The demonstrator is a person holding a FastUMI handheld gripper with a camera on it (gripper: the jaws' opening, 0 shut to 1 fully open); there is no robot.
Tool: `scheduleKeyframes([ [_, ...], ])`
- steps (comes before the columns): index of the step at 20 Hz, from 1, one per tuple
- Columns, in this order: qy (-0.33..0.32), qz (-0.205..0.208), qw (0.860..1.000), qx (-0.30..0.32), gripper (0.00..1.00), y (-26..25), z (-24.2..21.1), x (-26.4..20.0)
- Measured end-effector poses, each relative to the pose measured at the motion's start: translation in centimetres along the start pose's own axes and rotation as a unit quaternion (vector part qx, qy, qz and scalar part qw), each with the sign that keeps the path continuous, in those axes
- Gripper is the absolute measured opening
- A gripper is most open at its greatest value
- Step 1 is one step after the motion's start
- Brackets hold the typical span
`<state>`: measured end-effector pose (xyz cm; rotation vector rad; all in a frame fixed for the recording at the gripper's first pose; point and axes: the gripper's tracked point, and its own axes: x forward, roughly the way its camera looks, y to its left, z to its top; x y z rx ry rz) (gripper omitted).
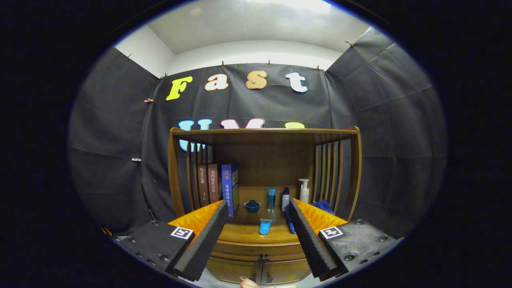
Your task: Pull open the drawer, take out the items inside it, and place them on the countertop above the cabinet.
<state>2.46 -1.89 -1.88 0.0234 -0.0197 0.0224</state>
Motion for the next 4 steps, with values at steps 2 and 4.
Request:
scheduleKeyframes([
  [2, -0.002, -0.001, 1.0, 0.001, 0.99, 0.0, 0.1, 0.04],
  [4, -0.002, -0.001, 1.0, 0.001, 0.99, -0.02, 0.07, 0.01],
])
